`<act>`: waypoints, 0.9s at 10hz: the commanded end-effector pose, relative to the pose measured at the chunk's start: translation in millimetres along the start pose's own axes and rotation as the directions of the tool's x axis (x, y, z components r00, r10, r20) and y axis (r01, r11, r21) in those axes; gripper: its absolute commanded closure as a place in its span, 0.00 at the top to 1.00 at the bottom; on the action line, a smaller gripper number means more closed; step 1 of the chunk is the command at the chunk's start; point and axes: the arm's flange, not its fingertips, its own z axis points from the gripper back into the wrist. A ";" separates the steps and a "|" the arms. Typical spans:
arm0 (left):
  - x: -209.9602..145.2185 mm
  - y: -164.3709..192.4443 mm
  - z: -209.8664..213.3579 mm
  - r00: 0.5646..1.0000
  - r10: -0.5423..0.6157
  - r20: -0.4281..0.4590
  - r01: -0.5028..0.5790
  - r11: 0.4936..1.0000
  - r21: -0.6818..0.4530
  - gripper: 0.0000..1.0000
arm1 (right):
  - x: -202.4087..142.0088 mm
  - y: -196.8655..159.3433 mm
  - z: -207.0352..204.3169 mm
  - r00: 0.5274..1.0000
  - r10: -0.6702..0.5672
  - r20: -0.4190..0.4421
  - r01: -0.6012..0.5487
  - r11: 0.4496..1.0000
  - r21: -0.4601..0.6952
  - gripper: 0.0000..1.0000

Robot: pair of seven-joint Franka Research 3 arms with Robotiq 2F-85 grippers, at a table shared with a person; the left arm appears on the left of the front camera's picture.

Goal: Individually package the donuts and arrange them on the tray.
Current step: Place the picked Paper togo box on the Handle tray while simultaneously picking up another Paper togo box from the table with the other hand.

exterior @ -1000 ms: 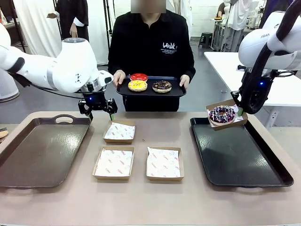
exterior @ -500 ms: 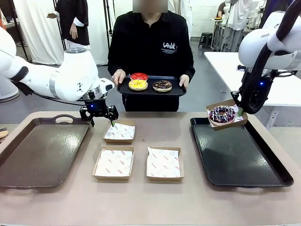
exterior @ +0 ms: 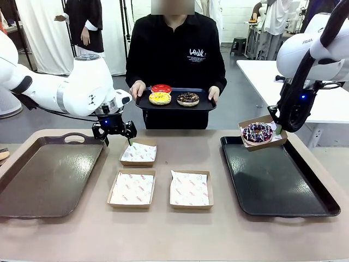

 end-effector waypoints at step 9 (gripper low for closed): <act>20.5 -23.9 -30.0 0.998 -0.054 0.045 0.049 0.993 0.104 1.00 | 35.0 -1.3 -64.4 0.995 0.016 -0.100 -0.015 1.000 0.008 0.02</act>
